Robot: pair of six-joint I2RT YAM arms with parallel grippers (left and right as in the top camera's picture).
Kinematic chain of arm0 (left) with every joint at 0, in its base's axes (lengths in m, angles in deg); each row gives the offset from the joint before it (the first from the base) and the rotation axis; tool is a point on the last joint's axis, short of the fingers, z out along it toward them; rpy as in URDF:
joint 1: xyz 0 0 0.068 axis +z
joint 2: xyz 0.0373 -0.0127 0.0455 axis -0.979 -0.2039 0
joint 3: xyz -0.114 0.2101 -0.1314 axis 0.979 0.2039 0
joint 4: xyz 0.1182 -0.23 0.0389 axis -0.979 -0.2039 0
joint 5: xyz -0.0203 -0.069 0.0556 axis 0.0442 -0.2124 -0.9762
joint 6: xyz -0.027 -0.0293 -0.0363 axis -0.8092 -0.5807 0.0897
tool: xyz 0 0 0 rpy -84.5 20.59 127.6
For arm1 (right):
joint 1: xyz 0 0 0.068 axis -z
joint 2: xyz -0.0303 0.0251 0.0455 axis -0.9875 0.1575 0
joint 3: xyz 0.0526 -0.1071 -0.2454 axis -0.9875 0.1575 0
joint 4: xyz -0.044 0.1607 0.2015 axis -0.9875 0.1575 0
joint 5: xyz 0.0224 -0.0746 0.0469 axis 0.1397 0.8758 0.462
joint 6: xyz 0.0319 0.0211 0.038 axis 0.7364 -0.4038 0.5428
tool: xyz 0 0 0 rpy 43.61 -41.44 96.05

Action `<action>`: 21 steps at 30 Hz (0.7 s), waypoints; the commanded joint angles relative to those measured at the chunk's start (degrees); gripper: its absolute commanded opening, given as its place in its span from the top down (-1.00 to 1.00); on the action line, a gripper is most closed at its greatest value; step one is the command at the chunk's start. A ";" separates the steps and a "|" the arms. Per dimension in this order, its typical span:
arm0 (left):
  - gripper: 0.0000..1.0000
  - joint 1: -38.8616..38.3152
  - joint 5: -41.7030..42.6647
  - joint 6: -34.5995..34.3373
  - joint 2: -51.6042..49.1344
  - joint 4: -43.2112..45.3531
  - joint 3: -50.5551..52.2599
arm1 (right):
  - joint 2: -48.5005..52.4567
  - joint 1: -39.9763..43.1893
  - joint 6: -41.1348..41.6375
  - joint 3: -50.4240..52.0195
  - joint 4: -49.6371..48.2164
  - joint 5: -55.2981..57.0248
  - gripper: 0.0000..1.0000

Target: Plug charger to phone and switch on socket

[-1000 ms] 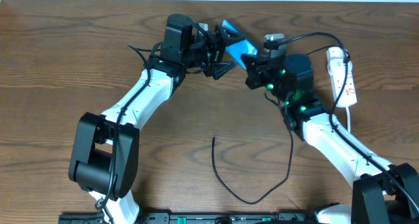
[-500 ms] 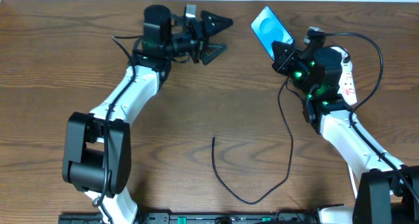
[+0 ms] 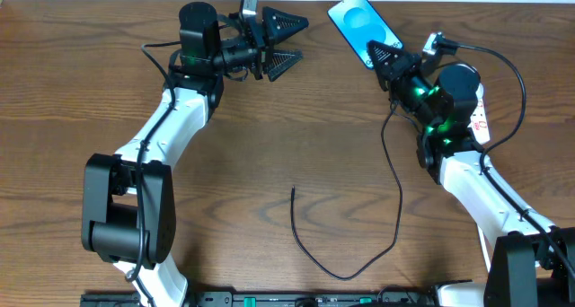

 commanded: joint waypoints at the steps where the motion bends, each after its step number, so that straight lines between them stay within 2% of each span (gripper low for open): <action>1: -0.80 0.09 -0.63 0.96 0.28 0.35 -1.11 | -0.31 -1.03 9.40 -0.90 -1.40 -2.62 0.98; 9: -0.80 -0.09 -7.43 0.98 0.28 0.35 -1.11 | -0.31 -5.84 17.92 -0.90 -2.14 -0.72 0.98; 21: -0.80 -2.36 -14.67 0.96 0.28 0.33 -1.11 | -0.31 -11.96 24.30 -0.90 -2.14 3.91 0.98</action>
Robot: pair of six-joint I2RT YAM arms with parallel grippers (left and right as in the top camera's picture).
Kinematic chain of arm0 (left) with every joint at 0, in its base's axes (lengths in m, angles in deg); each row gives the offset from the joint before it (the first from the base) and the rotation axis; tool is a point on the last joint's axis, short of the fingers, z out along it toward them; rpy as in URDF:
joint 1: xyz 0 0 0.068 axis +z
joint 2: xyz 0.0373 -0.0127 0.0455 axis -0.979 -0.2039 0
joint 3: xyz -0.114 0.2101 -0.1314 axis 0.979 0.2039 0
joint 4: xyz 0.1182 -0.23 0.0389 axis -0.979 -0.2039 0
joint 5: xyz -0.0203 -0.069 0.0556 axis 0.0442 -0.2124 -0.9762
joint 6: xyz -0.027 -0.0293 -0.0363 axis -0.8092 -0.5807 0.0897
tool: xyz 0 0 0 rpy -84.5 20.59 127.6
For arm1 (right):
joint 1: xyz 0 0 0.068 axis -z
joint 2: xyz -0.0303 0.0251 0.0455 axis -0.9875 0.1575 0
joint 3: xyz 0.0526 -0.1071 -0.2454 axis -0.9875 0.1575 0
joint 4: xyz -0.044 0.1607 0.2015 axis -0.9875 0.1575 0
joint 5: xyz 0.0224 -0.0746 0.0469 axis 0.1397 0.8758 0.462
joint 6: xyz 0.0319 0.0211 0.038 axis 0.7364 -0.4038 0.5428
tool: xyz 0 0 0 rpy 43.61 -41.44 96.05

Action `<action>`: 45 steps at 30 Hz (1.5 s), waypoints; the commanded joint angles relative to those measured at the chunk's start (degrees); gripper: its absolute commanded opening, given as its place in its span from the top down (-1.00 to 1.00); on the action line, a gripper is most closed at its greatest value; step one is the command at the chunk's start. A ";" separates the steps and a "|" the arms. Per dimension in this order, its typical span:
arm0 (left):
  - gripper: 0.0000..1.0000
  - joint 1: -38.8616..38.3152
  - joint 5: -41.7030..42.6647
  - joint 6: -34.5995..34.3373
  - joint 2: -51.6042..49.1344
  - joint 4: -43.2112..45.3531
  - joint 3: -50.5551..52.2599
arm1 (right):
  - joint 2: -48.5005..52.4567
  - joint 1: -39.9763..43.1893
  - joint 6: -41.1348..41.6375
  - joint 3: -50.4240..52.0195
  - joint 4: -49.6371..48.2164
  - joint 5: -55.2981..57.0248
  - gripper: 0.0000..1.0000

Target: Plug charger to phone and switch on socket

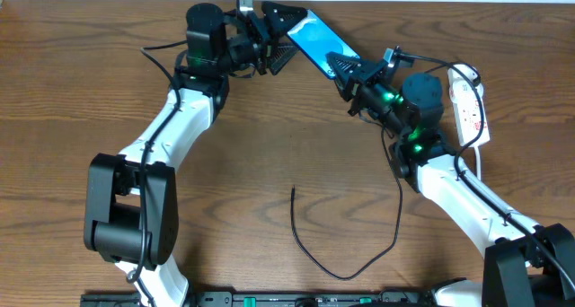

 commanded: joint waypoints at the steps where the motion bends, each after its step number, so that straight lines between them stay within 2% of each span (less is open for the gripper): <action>1: -0.80 -0.63 -3.08 0.96 0.28 0.31 -1.14 | -0.31 -1.99 3.63 -0.90 -0.90 2.56 0.98; 7: -0.80 -0.74 -4.52 0.94 0.28 0.31 -1.11 | -0.31 -3.78 7.23 -0.90 -0.90 3.69 0.98; 19: -0.79 -0.74 -6.80 0.92 0.28 0.31 -1.11 | -0.31 -4.68 7.26 -0.90 -0.90 4.04 0.98; 21: -0.58 -0.74 -6.80 0.92 0.28 0.31 -1.14 | -0.31 -4.68 7.26 -0.90 -0.90 4.07 0.97; 22: -0.39 -0.74 -6.80 0.94 0.28 0.31 -1.14 | -0.31 -4.68 7.26 -0.90 -0.90 4.04 0.97; 25: -0.06 -0.74 -6.84 0.96 0.28 0.31 -1.14 | -0.31 -4.92 8.09 -0.90 -0.90 4.04 0.97; 31: 0.46 -0.74 -6.84 0.94 0.28 0.28 -1.11 | -0.31 -5.73 8.50 -0.90 -0.90 4.55 0.97; 37: 0.59 -0.74 -6.84 0.96 0.28 0.28 -1.14 | -0.31 -5.77 8.50 -0.90 -0.90 4.52 0.98; 40: 0.85 -0.74 -6.86 0.94 0.28 0.31 -1.14 | -0.31 -5.77 8.50 -0.90 -0.90 4.52 0.98; 45: 0.85 -0.74 -6.84 0.96 0.28 0.31 -1.14 | -0.31 -5.77 8.50 -0.90 -0.90 4.52 0.97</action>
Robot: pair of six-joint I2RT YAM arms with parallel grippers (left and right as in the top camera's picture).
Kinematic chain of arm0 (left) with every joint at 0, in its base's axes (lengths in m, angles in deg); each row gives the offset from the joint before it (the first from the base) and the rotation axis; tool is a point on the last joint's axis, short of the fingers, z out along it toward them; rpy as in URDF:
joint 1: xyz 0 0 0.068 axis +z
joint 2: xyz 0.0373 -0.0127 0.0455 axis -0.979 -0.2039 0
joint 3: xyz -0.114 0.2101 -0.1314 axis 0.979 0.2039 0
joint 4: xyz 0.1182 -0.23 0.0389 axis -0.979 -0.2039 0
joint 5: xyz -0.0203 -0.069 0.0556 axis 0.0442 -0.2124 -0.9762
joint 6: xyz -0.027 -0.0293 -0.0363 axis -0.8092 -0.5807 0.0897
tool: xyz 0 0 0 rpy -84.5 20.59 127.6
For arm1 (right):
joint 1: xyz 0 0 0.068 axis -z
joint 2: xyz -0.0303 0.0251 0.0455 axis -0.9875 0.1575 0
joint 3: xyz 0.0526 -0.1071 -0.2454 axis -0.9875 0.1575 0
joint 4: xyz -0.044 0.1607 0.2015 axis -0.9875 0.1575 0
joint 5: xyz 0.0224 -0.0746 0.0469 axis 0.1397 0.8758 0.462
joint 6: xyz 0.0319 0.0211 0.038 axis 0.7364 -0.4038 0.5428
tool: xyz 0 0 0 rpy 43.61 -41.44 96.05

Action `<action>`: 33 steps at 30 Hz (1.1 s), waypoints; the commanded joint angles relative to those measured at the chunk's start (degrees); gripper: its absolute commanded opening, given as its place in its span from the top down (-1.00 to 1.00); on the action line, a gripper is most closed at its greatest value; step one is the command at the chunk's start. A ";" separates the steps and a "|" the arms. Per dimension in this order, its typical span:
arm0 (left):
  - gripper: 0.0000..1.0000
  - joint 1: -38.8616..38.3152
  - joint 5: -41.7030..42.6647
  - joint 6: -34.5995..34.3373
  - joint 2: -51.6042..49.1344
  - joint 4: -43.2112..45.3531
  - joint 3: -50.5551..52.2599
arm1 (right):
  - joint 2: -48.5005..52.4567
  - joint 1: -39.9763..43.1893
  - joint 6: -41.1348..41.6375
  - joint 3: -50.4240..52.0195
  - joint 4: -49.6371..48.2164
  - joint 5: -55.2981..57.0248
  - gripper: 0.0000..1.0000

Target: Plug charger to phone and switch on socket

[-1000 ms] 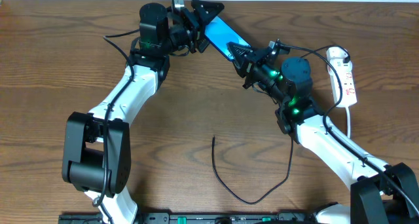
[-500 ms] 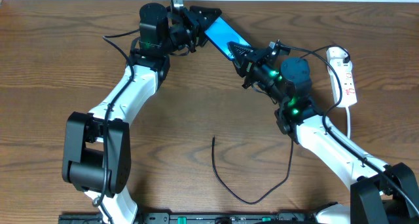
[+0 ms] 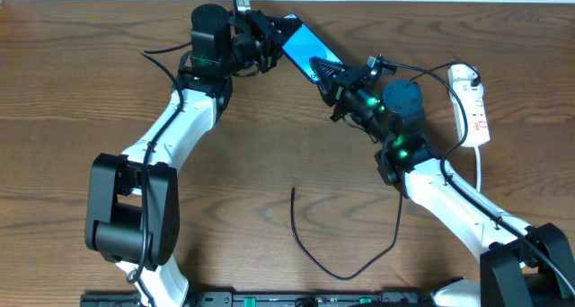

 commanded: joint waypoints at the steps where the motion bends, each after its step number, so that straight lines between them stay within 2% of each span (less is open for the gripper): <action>1: 0.85 0.02 0.11 2.67 0.28 1.07 -1.11 | -0.31 -0.39 2.29 -0.92 -0.42 -0.28 0.97; 3: 0.85 0.02 0.13 2.67 0.28 1.07 -1.14 | -0.31 -0.37 2.29 -0.92 -0.42 -0.28 0.97; 9: 0.85 0.02 0.13 2.69 0.28 1.07 -1.11 | -0.31 -0.37 2.29 -0.92 -0.42 -0.26 0.60; 11: 0.85 0.02 0.13 2.67 0.28 1.07 -1.14 | -0.31 -0.37 2.29 -0.92 -0.42 -0.28 0.24; 13: 0.85 0.02 0.15 2.67 0.28 1.07 -1.11 | -0.31 -0.37 2.27 -0.92 -0.42 -0.28 -0.37; 14: 0.85 0.02 0.15 2.69 0.28 1.07 -1.14 | -0.31 -0.37 2.27 -0.92 -0.42 -0.24 -0.57; 16: 0.86 0.04 0.20 2.69 0.28 1.07 -1.14 | -0.31 -0.37 2.27 -0.92 -0.42 -0.26 -0.92; 17: 0.85 0.04 0.20 2.69 0.28 1.07 -1.14 | -0.31 -0.37 2.27 -0.92 -0.42 -0.26 -0.99; 23: 0.86 1.31 0.81 2.69 0.28 1.09 -1.11 | -0.31 -0.17 2.16 -0.92 -0.39 -0.28 -0.98; 26: 0.86 2.78 2.21 2.71 0.28 1.09 -1.14 | -0.31 0.46 -0.42 -0.92 -0.39 -0.83 -0.98; 33: 0.85 9.73 10.47 7.17 0.28 1.09 -1.11 | -0.31 1.20 -6.54 -0.92 0.00 -2.54 -0.99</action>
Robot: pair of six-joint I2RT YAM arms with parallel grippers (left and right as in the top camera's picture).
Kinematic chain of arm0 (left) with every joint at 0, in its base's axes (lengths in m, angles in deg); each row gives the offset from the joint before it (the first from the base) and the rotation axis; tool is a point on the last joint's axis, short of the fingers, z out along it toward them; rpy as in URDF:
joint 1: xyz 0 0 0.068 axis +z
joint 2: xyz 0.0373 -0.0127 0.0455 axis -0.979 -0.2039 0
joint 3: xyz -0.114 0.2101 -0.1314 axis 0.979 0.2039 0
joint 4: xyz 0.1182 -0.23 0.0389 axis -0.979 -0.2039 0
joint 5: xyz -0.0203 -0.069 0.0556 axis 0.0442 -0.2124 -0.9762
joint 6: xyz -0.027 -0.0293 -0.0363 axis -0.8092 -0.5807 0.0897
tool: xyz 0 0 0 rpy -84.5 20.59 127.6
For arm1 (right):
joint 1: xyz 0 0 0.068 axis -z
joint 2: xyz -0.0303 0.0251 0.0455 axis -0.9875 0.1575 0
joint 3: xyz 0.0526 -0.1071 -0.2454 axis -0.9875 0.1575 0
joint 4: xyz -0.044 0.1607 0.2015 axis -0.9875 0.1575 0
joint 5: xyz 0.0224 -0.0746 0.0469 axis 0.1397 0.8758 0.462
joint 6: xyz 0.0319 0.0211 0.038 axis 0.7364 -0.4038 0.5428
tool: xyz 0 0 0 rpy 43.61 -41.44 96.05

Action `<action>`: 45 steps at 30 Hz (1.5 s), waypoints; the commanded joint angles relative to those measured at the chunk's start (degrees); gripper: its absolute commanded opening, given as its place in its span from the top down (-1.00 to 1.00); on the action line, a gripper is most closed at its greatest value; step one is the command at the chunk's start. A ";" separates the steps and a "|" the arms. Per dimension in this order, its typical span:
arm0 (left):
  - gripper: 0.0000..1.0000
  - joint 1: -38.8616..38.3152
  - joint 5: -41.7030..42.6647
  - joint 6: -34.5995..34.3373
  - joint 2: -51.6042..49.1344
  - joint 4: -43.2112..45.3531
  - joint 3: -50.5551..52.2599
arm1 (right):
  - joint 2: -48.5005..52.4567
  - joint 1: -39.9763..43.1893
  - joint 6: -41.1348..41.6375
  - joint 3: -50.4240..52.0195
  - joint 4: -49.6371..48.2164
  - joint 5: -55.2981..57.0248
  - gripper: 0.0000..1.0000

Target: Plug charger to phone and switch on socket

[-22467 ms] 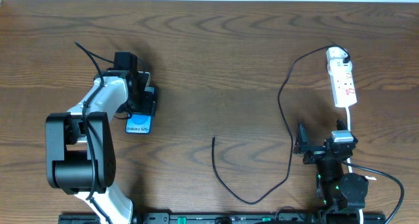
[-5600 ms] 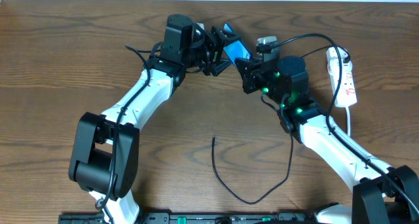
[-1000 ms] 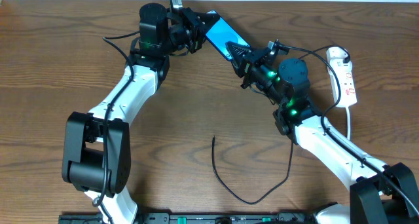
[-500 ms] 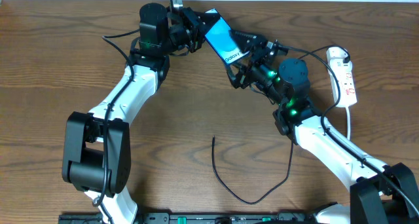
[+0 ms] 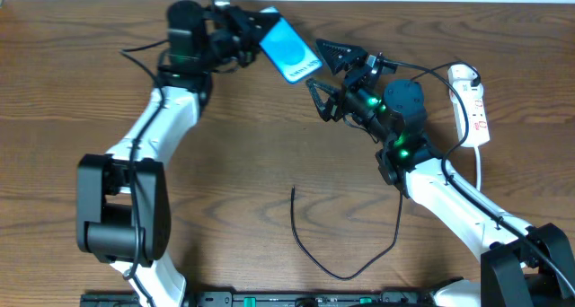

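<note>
The phone (image 5: 289, 52), blue-backed, hangs above the table's far edge, tilted, its upper left end clamped in my left gripper (image 5: 260, 25). Just right of the phone my right gripper (image 5: 326, 72) is open, its fingers (image 5: 338, 48) spread and holding nothing. The black charger cable (image 5: 346, 274) lies in a loop on the wood, its free end (image 5: 293, 191) near the table's middle, far from both grippers. The white power strip (image 5: 473, 105) lies at the right, behind the right arm.
The cable runs up under the right arm towards the power strip. The left arm stretches along the table's left side. A black rail borders the near edge (image 5: 269, 300).
My right gripper has let go of the phone and now stands open just right of it. The left gripper, still shut on the phone, has carried it a little to the left.
First my right gripper held the phone at the far right while the left stood open. Then the phone was further left, its other end at the left gripper's fingers. Later both grippers gripped it. Now only the left holds it.
</note>
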 commanded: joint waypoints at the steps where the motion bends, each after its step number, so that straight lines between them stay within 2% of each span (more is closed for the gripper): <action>1: 0.86 4.46 7.69 4.55 0.28 0.59 -1.09 | -0.31 1.07 -5.25 -0.90 0.13 -1.92 -0.98; 5: 0.85 8.96 15.19 9.44 0.28 0.57 -1.11 | -0.31 2.03 -10.78 -0.90 0.20 -5.11 -0.98; 12: 0.86 14.80 29.88 21.14 0.28 0.57 -1.11 | -0.31 3.21 -27.17 -0.90 0.17 -10.95 -0.99; 18: 0.86 16.13 37.46 29.03 0.28 0.59 -1.09 | -0.31 3.67 -32.85 -1.90 3.74 -14.75 -0.99; 21: 0.86 16.15 39.12 31.39 0.28 0.57 -1.09 | -0.31 4.42 -37.92 -5.86 12.90 -17.18 -0.98; 28: 0.85 16.65 39.60 34.45 0.28 0.59 -1.11 | -0.31 3.52 -56.13 -21.00 44.37 -16.70 -0.98; 30: 0.86 17.49 39.63 35.47 0.28 0.57 -1.11 | -0.31 3.19 -62.75 -24.98 55.69 -14.97 -0.99; 34: 0.86 19.39 39.63 35.65 0.28 0.55 -1.09 | -0.31 2.43 -71.49 -26.88 69.77 -9.01 -0.99; 38: 0.85 21.07 39.69 35.63 0.28 0.09 -1.09 | -0.31 0.90 -73.29 -26.45 75.45 -4.35 -0.99; 45: 0.86 21.79 41.27 35.65 0.28 0.11 -1.09 | -0.28 -1.90 -72.39 -26.03 76.54 -0.37 -0.99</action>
